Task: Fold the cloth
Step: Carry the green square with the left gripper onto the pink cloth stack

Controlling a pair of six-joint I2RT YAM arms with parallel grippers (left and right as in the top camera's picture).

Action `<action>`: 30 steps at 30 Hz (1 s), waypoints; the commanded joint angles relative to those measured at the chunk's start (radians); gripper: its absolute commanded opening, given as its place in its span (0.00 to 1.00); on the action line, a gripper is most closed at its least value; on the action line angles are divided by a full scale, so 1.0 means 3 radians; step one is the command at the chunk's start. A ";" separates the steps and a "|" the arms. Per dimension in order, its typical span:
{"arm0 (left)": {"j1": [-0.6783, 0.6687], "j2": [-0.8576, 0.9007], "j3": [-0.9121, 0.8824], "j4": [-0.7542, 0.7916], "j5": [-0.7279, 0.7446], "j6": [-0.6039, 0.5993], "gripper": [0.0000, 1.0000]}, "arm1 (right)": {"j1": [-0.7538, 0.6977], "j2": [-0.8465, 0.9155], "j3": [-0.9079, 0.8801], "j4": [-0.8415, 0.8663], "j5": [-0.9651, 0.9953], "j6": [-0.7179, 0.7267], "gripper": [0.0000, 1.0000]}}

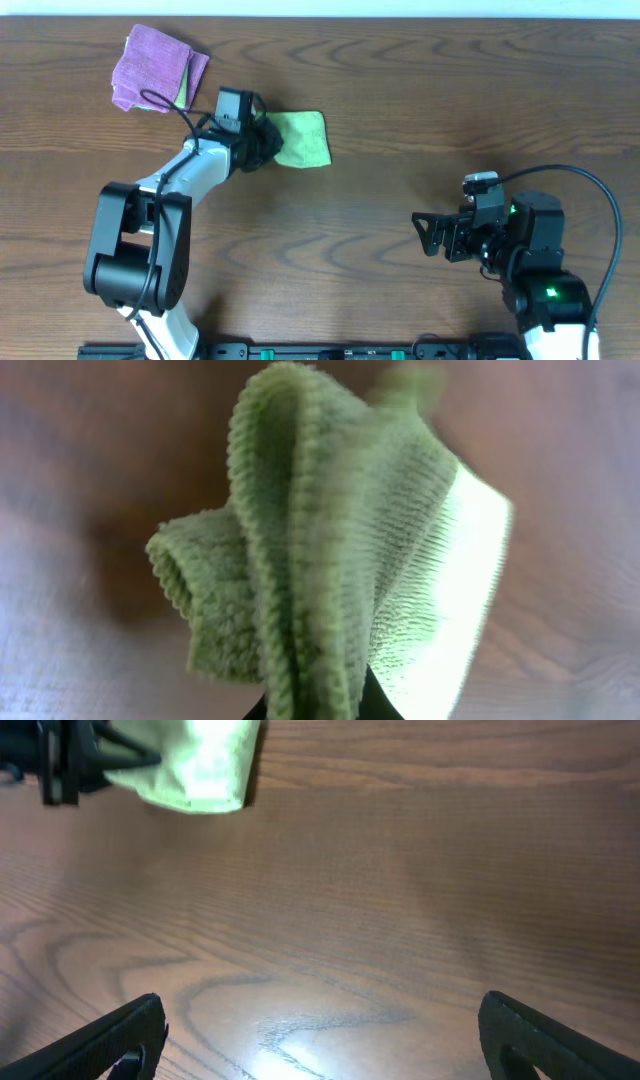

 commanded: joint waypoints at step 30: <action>0.0886 0.0641 0.1724 0.0488 -0.1898 0.0643 0.06 | -0.0038 -0.0009 -0.0017 0.0006 -0.0013 0.0017 0.99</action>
